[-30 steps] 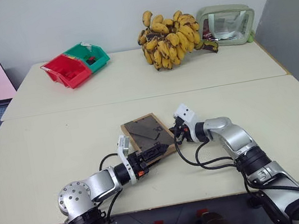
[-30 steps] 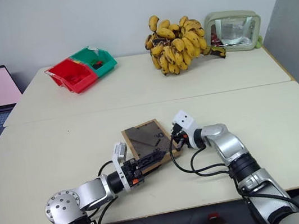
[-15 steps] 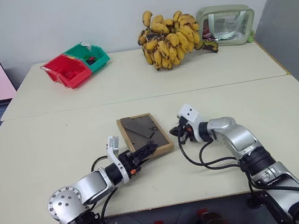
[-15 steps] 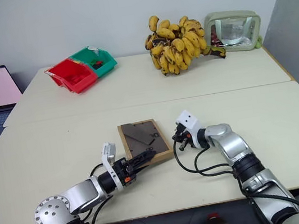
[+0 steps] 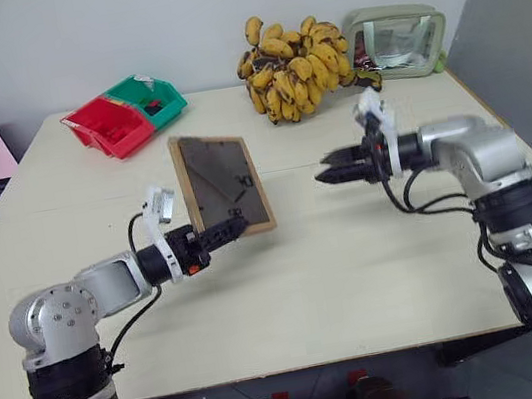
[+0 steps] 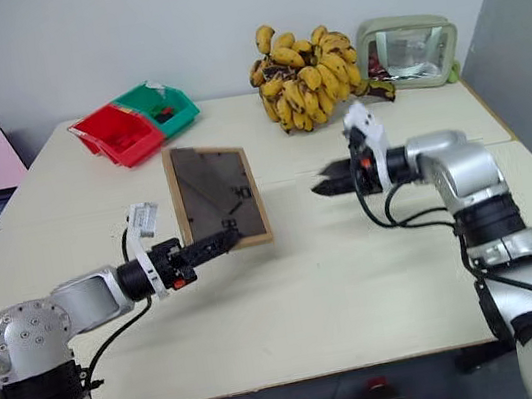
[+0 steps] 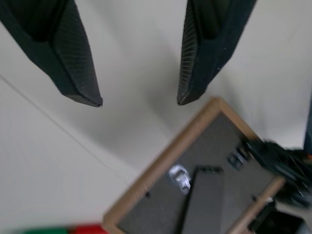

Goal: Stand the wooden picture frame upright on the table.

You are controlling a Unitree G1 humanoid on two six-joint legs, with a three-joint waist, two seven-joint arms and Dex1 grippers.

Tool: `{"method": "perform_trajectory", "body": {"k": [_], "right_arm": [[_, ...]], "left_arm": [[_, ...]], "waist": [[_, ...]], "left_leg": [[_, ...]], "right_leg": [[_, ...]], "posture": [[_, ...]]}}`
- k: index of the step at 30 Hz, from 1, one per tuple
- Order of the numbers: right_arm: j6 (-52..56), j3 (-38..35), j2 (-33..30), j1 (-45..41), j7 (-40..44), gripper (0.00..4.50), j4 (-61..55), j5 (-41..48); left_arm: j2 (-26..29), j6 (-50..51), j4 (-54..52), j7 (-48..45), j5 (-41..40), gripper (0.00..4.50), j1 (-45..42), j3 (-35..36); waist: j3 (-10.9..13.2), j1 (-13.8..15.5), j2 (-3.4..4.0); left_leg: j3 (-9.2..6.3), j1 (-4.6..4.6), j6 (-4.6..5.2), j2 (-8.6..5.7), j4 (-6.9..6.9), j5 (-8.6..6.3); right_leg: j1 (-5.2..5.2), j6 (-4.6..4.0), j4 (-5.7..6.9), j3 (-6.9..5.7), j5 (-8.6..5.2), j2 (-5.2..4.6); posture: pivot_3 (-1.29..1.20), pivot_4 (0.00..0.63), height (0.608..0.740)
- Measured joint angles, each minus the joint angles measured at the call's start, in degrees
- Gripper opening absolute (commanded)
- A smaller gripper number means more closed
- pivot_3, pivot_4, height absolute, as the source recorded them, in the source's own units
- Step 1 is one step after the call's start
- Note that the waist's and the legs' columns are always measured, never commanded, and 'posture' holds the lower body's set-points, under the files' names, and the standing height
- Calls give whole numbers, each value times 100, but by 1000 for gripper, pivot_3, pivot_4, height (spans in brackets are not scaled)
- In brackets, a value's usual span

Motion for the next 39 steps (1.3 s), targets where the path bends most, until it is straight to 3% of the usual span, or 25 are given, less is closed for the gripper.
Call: {"method": "perform_trajectory", "body": {"k": [4,15,22,32,39], "right_arm": [[49,-95,552,-401,109,4459,270,339],[-926,137,1209,-872,279,4483,1486,55],[-1172,257,1474,-981,269,4483,1517,-100],[610,90,677,-417,843,4483,-248,928],[770,78,217,-190,945,4483,-604,1112]], "left_arm": [[257,-470,141,-656,406,1402,-155,-506],[475,-697,266,-1302,586,1402,-436,-757],[475,-701,422,-1369,679,1402,-524,-861],[486,-731,349,-1724,665,1402,-486,-905],[437,-684,316,-1750,642,1402,-445,-931]], "waist": [[1,24,0],[2,25,2],[2,24,2],[2,29,2],[2,16,2]], "left_leg": [[-9,-32,1,10,2,0],[-19,-53,3,10,9,0],[-16,-107,1,11,22,1],[-19,-107,4,10,27,2],[-15,-105,4,10,28,2]], "right_leg": [[-24,-1,-2,-8,0,-8],[-42,0,4,-21,-1,-25],[-109,0,38,-18,0,-27],[-109,0,45,-20,0,-36],[-109,0,48,-18,-1,-36]], "posture": [[0,150,740],[0,150,740],[0,150,740],[0,150,740],[0,150,740]]}}
